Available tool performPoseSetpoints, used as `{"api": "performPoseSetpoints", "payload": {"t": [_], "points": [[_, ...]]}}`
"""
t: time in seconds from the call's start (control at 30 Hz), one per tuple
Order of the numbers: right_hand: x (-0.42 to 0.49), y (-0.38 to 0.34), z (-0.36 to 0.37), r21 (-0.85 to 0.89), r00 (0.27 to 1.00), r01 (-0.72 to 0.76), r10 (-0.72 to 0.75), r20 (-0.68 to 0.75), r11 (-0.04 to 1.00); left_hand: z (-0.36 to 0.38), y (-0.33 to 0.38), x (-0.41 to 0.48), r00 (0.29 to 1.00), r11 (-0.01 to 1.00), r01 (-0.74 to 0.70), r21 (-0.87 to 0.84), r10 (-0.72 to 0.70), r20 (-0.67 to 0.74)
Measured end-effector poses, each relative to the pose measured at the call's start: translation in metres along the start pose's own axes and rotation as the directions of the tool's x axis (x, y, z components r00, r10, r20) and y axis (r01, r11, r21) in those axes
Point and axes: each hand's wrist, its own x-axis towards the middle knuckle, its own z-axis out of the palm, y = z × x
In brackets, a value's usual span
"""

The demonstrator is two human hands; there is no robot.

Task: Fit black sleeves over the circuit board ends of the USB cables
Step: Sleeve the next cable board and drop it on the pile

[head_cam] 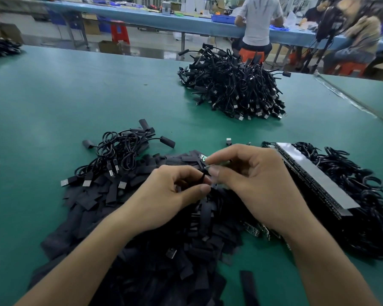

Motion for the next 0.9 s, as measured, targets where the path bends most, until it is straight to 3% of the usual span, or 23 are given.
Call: {"api": "performPoseSetpoints", "payload": {"t": [0.1, 0.3, 0.4, 0.57, 0.67, 0.73, 0.8, 0.9], "points": [[0.001, -0.002, 0.004, 0.237, 0.999, -0.035, 0.041, -0.023, 0.971, -0.001, 0.002, 0.000, 0.998, 0.998, -0.023, -0.066, 0.019, -0.053], [0.002, 0.000, 0.004, 0.487, 0.963, -0.161, 0.245, -0.113, 0.858, -0.006, 0.009, -0.001, 0.992, 0.994, -0.051, -0.101, 0.038, -0.123], [0.003, 0.001, 0.004, 0.537, 0.960, -0.151, 0.253, -0.120, 0.830, -0.010, 0.010, -0.002, 0.993, 0.986, -0.064, -0.153, 0.048, -0.109], [0.001, 0.002, 0.014, 0.386, 0.990, -0.063, 0.108, -0.094, 0.921, -0.009, 0.011, 0.000, 0.991, 0.979, -0.084, -0.187, 0.062, -0.119], [0.000, 0.006, 0.017, 0.321, 0.994, -0.069, 0.093, -0.060, 0.944, -0.009, 0.006, 0.001, 0.988, 0.982, -0.082, -0.170, 0.058, -0.141], [0.000, 0.012, 0.017, 0.146, 0.989, -0.105, 0.119, -0.089, 0.984, -0.011, 0.001, 0.002, 0.979, 0.991, -0.073, -0.115, 0.049, -0.199], [-0.001, 0.018, 0.015, -0.143, 0.989, -0.146, 0.139, -0.059, 0.979, -0.013, -0.004, 0.004, 0.961, 0.994, -0.037, -0.098, 0.009, -0.275], [-0.004, 0.022, 0.019, -0.459, 0.944, -0.183, 0.285, 0.166, 0.870, -0.017, -0.015, 0.005, 0.912, 0.990, 0.031, -0.137, -0.084, -0.401]]}}
